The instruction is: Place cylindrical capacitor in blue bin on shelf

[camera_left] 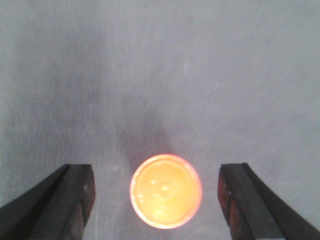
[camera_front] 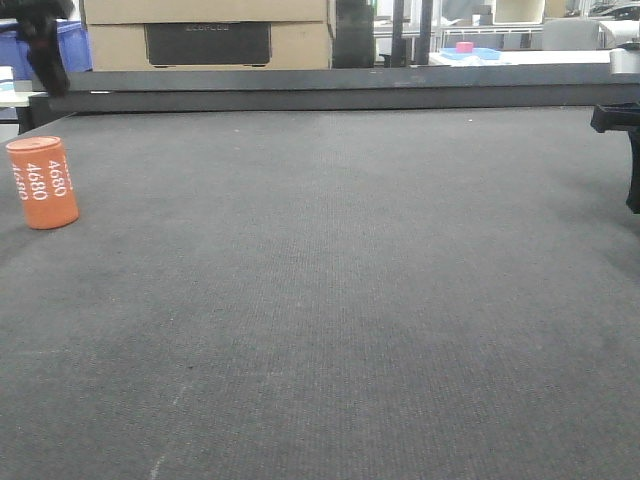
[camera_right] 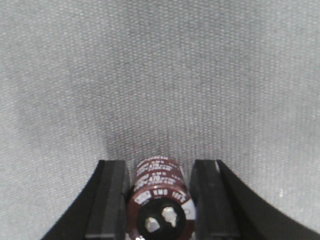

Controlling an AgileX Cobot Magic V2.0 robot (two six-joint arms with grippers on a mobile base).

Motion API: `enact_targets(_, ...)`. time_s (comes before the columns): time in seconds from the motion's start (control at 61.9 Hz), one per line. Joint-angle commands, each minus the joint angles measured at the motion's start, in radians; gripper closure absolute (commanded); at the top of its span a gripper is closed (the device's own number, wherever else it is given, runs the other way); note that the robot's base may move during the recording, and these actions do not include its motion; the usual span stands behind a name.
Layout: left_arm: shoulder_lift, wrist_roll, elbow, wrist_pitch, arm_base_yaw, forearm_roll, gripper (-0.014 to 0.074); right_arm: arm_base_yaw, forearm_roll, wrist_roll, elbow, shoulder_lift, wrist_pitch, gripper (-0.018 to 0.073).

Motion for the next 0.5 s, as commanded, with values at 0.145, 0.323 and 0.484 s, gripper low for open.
enact_targets(0.145, 0.065, 0.0, -0.051, 0.088, 0.003, 0.013, 0.018, -0.004, 0.0, -0.004, -0.008, -0.152, -0.063, 0.0724)
enact_targets(0.323, 0.09, 0.0, -0.051, 0.088, -0.006, 0.007, 0.0183, -0.004, -0.009, -0.004, -0.008, -0.221, -0.1, 0.0724)
enact_targets(0.484, 0.102, 0.0, -0.051, 0.072, -0.025, 0.005, 0.0183, -0.004, -0.009, -0.004, -0.008, -0.225, -0.092, 0.0724)
